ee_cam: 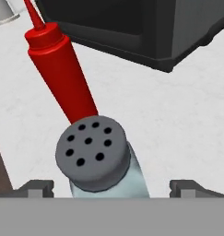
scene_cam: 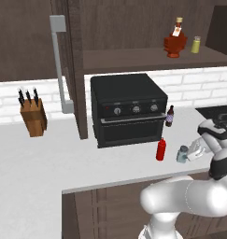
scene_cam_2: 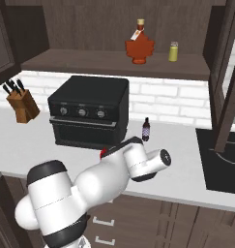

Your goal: Put the shaker and condiment bottle from the counter next to their counterparts in the cabinet.

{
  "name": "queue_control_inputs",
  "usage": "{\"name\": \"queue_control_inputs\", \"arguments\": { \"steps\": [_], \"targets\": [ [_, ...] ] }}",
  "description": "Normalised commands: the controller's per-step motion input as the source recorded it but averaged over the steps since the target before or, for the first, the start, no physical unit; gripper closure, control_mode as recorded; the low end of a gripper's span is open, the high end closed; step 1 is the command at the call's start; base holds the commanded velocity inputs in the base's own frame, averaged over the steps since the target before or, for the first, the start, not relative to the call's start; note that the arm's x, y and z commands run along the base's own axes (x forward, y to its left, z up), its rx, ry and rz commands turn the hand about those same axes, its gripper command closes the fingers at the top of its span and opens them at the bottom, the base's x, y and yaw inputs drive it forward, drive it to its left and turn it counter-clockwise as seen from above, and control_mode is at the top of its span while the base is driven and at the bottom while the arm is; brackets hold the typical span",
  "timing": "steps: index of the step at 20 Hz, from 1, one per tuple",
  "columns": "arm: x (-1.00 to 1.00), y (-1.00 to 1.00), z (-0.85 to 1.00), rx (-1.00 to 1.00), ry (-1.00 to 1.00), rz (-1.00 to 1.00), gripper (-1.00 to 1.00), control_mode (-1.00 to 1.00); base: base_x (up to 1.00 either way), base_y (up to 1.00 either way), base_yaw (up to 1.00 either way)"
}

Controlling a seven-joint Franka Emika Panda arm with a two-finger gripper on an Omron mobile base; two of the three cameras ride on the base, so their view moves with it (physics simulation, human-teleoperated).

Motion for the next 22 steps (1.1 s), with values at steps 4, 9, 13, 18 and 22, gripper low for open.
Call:
{"name": "queue_control_inputs", "arguments": {
  "steps": [4, 9, 13, 18, 22],
  "targets": [
    [0.13, 0.28, -0.30, -0.01, 0.00, 0.00, -1.00, -1.00, 0.00, 0.00, 0.00],
    [0.12, 0.22, -0.13, -0.01, 0.02, 0.00, 1.00, -1.00, 0.00, 0.00, 0.00],
    [0.04, -0.29, 0.11, 0.00, -0.08, -0.02, 1.00, -1.00, 0.00, 0.00, 0.00],
    [-0.22, -0.35, 0.46, -0.01, -0.18, -0.02, 1.00, -1.00, 0.00, 0.00, 0.00],
    [-0.11, -0.18, 0.67, 0.00, -0.11, -0.08, 1.00, -1.00, 0.00, 0.00, 0.00]
  ]
}}
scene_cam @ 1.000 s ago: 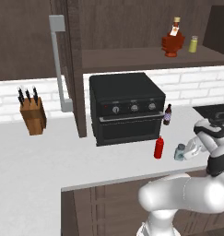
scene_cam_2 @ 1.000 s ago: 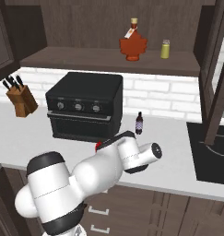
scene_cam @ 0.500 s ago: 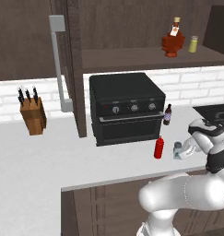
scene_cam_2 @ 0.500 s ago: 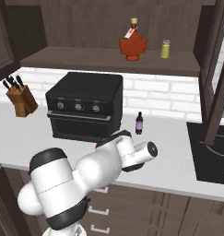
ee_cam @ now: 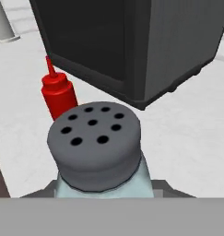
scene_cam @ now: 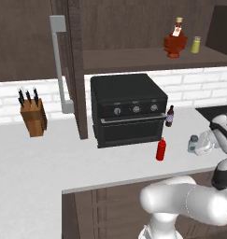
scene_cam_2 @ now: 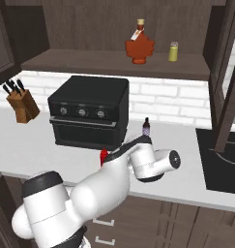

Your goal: Put the shaker and condiment bottle from the counter next to their counterparts in the cabinet.

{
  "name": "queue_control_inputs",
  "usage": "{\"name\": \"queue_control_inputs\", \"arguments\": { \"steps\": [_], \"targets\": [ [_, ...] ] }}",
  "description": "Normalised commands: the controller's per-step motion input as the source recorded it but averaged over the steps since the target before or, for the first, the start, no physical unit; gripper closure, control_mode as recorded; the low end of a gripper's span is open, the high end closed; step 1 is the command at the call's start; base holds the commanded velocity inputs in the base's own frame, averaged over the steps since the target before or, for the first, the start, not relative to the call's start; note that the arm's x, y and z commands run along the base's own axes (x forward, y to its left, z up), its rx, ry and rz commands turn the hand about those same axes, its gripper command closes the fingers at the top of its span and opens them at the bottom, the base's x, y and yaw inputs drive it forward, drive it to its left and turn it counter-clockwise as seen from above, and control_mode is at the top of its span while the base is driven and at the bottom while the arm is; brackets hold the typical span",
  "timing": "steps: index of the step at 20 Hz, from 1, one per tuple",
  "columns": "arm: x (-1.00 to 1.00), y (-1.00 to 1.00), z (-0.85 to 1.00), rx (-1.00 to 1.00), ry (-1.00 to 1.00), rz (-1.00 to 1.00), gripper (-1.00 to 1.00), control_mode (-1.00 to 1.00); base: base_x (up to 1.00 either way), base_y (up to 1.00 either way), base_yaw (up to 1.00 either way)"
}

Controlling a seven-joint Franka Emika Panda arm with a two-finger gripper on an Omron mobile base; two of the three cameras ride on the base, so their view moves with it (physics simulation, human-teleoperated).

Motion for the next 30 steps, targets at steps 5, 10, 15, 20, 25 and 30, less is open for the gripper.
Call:
{"name": "queue_control_inputs", "arguments": {
  "steps": [5, 10, 15, 20, 25, 30],
  "targets": [
    [0.00, -0.08, 0.50, 0.00, -0.01, -0.07, 1.00, -1.00, 0.00, 0.00, 0.00],
    [0.04, -0.18, 0.68, 0.00, -0.05, -0.08, 1.00, -1.00, 0.00, 0.00, 0.00],
    [0.06, -0.15, 0.62, 0.00, -0.03, -0.15, 1.00, -1.00, 0.00, 0.00, 0.00],
    [0.31, 0.00, 0.60, -0.04, -0.05, -0.15, 1.00, -1.00, 0.00, 0.00, 0.00],
    [0.25, -0.04, 0.55, 0.00, -0.02, -0.15, 1.00, -1.00, 0.00, 0.00, 0.00],
    [0.27, -0.20, 0.53, 0.02, 0.01, -0.14, 1.00, -1.00, 0.00, 0.00, 0.00]
  ]
}}
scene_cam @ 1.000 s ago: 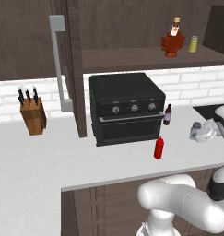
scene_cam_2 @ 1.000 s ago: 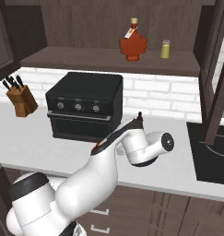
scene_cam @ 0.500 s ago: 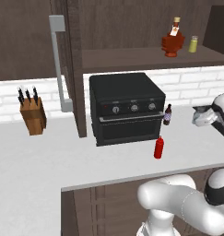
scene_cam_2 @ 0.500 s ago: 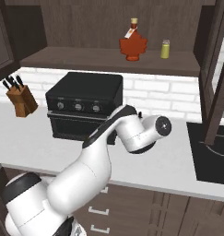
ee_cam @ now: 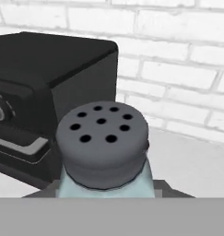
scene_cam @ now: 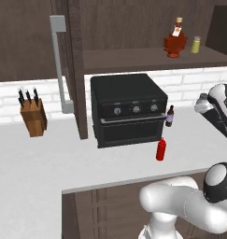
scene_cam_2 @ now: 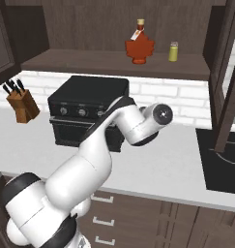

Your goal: Put the shaker and condiment bottle from the counter next to their counterparts in the cabinet.

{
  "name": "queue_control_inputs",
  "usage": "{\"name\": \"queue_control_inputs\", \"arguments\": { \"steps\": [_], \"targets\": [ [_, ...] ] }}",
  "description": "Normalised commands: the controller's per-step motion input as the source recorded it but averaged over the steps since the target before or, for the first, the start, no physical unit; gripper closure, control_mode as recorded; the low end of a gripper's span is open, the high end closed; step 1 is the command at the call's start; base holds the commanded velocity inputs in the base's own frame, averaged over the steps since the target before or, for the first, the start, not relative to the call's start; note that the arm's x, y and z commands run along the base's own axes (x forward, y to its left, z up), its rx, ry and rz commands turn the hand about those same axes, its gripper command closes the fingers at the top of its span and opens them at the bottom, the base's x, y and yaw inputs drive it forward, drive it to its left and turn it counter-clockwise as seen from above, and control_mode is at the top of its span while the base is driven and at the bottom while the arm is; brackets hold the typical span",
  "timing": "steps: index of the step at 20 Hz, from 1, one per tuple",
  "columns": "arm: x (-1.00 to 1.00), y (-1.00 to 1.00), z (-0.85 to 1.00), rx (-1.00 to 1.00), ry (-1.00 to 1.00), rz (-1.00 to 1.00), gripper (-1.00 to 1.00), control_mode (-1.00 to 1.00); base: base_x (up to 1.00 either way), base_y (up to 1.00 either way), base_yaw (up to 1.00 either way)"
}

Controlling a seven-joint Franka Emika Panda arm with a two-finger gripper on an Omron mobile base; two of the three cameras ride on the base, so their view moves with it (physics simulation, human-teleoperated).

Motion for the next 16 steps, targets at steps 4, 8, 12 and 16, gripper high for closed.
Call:
{"name": "queue_control_inputs", "arguments": {
  "steps": [4, 8, 12, 16],
  "targets": [
    [0.25, -0.24, 0.66, 0.08, 0.03, -0.14, 1.00, -1.00, 0.00, 0.00, 0.00],
    [0.04, -0.28, 0.63, 0.10, 0.00, -0.12, 1.00, -1.00, 0.00, 0.00, 0.00],
    [0.02, -0.18, 0.52, 0.09, 0.00, -0.14, 1.00, -1.00, 0.00, 0.00, 0.00],
    [0.00, -0.02, 0.36, 0.01, 0.00, -0.19, 1.00, -1.00, 0.00, 0.00, 0.00]
  ]
}}
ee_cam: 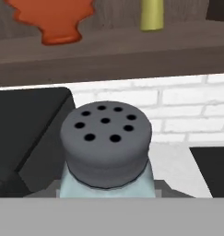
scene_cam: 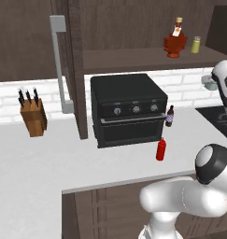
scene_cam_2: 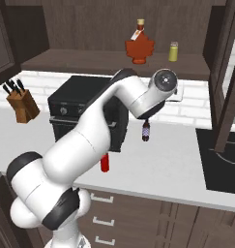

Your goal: Put the shaker and condiment bottle from the counter next to their counterparts in the cabinet.

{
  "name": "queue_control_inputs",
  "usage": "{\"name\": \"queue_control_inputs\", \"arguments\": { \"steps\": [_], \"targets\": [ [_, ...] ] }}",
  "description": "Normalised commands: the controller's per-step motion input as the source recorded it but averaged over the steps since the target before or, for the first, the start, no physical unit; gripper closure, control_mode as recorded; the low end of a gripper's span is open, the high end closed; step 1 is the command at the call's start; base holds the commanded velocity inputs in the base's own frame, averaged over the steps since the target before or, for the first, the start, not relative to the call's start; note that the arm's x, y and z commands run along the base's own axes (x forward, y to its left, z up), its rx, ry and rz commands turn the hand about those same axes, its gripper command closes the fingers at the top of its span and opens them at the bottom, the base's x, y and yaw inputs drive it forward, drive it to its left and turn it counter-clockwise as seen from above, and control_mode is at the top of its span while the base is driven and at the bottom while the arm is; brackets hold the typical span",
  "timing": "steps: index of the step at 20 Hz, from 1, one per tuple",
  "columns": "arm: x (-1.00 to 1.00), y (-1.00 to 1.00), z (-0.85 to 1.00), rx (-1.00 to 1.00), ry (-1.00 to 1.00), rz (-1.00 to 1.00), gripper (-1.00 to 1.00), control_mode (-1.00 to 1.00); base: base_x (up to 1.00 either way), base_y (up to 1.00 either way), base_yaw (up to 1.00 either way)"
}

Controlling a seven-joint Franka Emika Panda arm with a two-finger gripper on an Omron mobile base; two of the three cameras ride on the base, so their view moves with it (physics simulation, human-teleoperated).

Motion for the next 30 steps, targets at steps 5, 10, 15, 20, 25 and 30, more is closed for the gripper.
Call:
{"name": "queue_control_inputs", "arguments": {
  "steps": [5, 10, 15, 20, 25, 30],
  "targets": [
    [0.00, 0.00, 0.34, 0.00, 0.00, -0.21, 1.00, -1.00, 0.00, 0.00, 0.00],
    [0.03, 0.00, 0.35, 0.01, -0.01, -0.19, 1.00, -1.00, 0.00, 0.00, 0.00],
    [0.05, 0.00, 0.40, 0.03, -0.04, -0.09, 1.00, -1.00, 0.00, 0.00, 0.00],
    [0.20, 0.00, 0.32, 0.00, -0.05, -0.07, 1.00, -1.00, 0.00, 0.00, 0.00],
    [0.19, 0.00, 0.32, 0.00, -0.04, -0.06, 1.00, -1.00, 0.00, 0.00, 0.00],
    [0.03, 0.00, 0.07, 0.00, 0.00, 0.00, 1.00, -1.00, 0.00, 0.00, 0.00]
  ]
}}
